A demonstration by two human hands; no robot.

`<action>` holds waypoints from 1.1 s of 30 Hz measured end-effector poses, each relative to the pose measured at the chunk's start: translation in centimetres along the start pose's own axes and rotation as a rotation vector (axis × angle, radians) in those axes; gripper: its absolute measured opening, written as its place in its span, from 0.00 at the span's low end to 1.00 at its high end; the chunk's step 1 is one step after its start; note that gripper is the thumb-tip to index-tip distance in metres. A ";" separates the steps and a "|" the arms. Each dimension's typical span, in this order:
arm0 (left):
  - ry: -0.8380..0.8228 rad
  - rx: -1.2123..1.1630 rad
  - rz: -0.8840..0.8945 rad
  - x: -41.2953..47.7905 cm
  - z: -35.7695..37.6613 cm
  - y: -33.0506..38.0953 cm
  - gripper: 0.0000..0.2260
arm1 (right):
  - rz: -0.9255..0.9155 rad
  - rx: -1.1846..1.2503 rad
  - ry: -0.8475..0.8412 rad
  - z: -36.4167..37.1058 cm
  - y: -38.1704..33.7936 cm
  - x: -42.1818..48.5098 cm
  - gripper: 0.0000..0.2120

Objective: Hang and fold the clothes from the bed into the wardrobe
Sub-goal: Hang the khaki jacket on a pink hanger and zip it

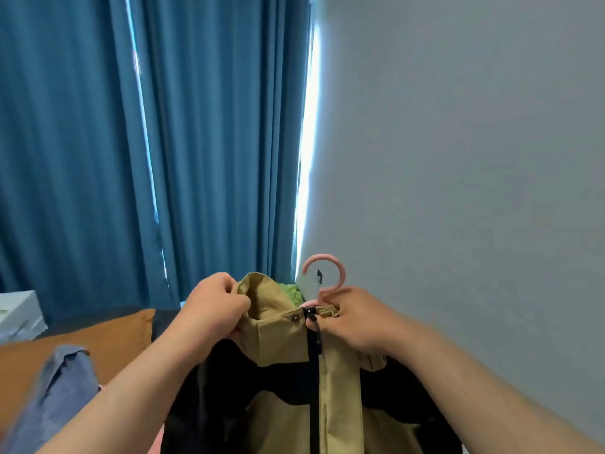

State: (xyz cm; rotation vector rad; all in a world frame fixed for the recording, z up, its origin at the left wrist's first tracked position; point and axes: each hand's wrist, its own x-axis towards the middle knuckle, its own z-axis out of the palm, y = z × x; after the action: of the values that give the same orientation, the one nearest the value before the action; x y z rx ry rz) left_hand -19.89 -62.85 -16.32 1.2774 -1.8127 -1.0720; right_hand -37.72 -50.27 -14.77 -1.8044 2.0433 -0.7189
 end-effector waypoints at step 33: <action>0.110 0.295 0.640 -10.7 -16.6 11.5 0.05 | -0.293 0.580 0.281 -14.9 -13.1 -9.0 0.13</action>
State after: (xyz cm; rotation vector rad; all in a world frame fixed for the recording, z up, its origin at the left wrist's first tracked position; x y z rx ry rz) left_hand -6.95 -54.60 0.65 0.7845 -2.1302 -0.3875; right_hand -33.78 -40.04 4.03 -1.7237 1.4881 -1.5386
